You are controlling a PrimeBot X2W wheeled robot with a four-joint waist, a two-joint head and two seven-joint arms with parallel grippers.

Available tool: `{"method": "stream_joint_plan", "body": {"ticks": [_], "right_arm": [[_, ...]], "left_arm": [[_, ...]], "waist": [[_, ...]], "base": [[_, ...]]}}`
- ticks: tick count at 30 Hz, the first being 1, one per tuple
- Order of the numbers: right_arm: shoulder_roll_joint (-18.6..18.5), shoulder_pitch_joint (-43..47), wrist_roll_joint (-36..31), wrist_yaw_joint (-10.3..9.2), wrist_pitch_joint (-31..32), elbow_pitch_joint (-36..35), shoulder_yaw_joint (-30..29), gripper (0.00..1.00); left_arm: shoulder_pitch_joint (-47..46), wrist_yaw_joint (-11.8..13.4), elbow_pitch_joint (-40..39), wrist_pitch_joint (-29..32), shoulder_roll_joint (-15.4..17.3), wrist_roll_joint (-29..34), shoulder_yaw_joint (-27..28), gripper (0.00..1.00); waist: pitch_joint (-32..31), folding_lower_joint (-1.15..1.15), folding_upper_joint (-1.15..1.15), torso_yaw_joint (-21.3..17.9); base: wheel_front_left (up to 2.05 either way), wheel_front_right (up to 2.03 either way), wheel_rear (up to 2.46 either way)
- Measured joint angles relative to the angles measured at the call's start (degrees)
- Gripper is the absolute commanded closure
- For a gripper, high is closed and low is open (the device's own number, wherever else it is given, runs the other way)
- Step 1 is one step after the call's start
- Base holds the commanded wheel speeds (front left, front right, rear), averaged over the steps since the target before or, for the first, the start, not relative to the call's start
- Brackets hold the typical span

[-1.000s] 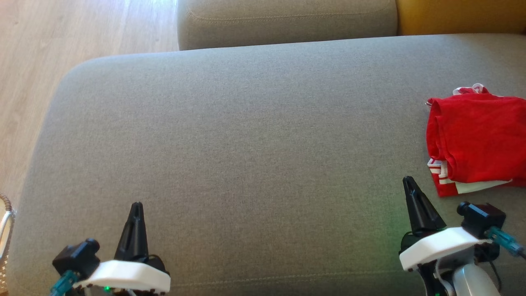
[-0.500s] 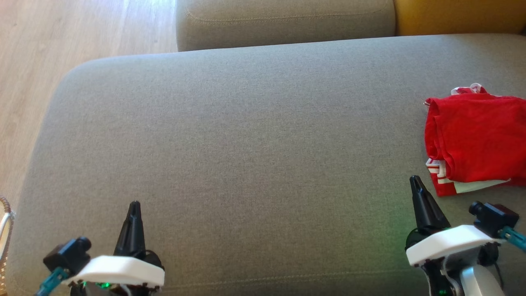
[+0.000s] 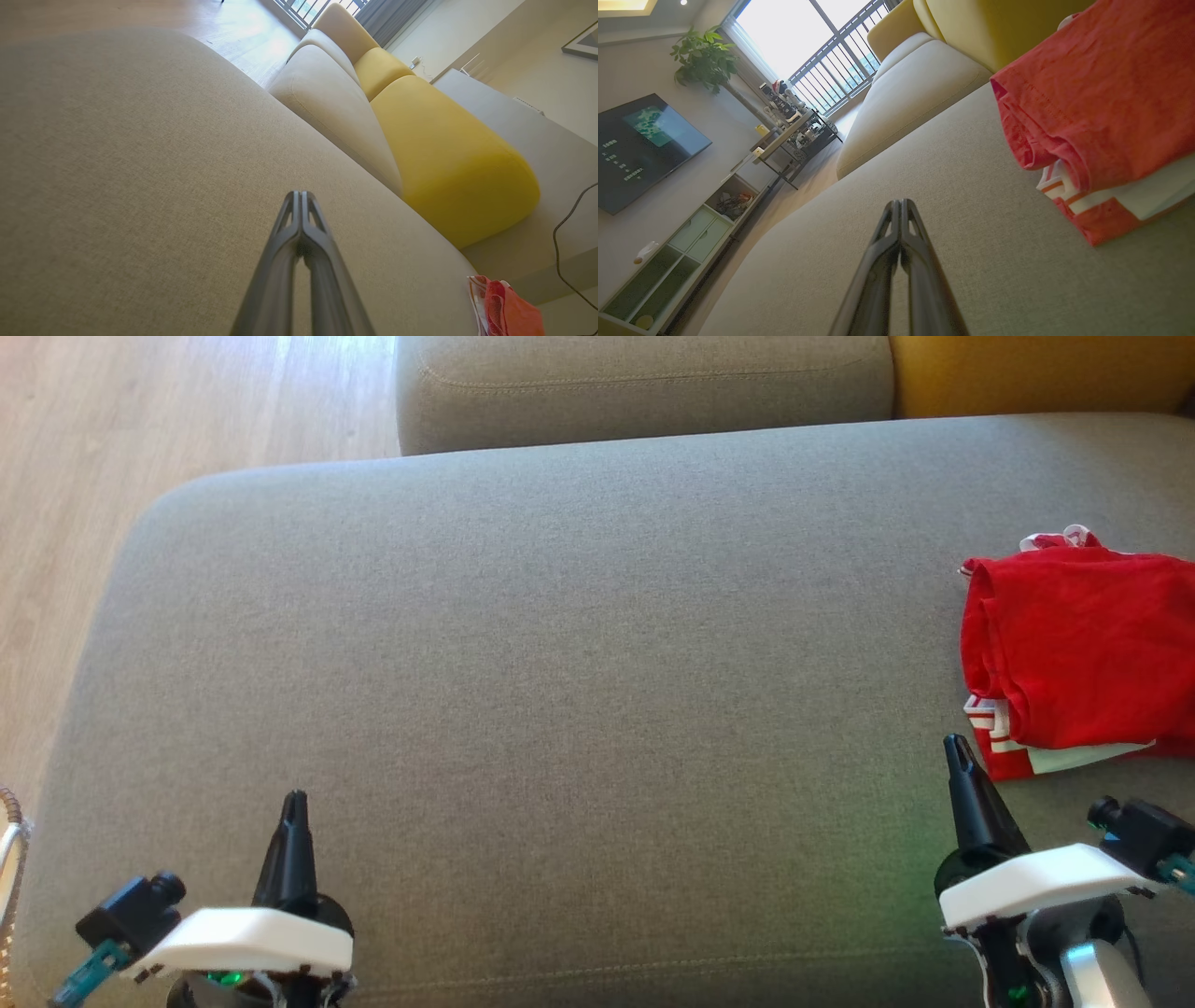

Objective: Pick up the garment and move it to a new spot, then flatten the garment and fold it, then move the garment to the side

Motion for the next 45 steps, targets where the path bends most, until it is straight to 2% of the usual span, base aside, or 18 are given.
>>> {"method": "stream_joint_plan", "body": {"ticks": [45], "right_arm": [[0.2,-0.1,29.2,0.00,7.3,-0.7,-2.3,1.00]], "left_arm": [[-4.3,-2.5,3.4,7.0,0.2,-26.8,3.7,1.00]], "waist": [[-0.5,0.00,0.00,-0.8]], "base": [[0.00,0.00,0.00]]}}
